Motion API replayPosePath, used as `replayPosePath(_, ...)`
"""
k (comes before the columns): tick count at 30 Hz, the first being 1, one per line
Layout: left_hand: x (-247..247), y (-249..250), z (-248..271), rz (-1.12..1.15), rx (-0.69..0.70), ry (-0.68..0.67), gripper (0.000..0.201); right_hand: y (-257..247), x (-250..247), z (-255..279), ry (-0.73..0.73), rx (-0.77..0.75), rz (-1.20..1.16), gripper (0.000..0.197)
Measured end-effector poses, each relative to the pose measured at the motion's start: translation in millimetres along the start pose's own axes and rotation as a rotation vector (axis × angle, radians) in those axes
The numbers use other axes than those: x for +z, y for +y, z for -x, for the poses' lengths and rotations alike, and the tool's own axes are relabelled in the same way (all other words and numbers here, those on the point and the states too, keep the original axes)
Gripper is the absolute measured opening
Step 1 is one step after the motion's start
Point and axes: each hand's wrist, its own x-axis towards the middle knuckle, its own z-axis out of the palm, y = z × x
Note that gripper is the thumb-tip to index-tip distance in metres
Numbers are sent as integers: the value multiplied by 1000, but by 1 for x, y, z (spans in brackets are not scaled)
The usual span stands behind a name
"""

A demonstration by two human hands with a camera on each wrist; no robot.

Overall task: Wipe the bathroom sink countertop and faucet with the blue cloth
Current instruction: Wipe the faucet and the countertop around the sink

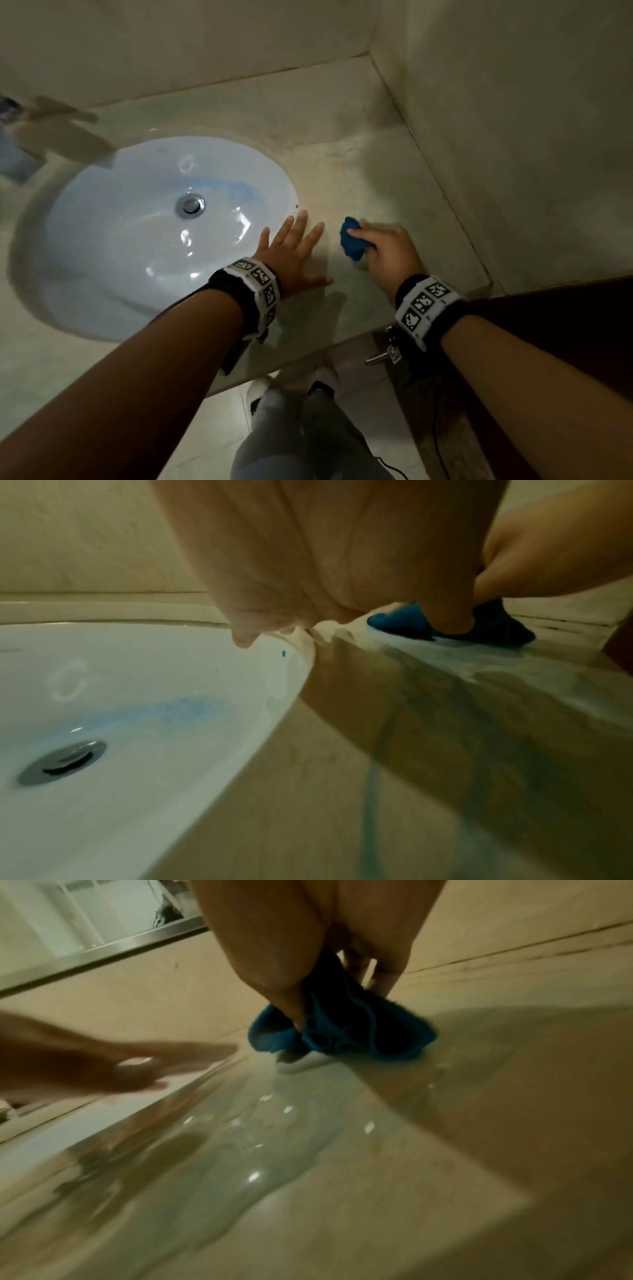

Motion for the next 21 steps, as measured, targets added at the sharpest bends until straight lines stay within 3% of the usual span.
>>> replayPosePath(2, 6, -5, 13, 41, -24, 1, 104, 6, -12, -6, 105, 90, -171, 29)
replayPosePath(4, 11, -10, 26, 73, -50, -14, 114, 19, -25, -14, 197, 281, -245, 24)
replayPosePath(8, 28, -19, 52, 37, -108, -75, 130, 35, -44, -17, 100, 399, 182, 40)
replayPosePath(11, 40, -24, 68, 51, -144, -91, 135, 29, -41, -16, 2, 372, 377, 53)
replayPosePath(14, 56, -23, 79, 72, -148, -82, 141, 18, -29, -12, -102, 426, 376, 61)
replayPosePath(21, 82, -25, 91, 32, -181, 37, 147, -9, 3, 12, -113, 290, 465, 62)
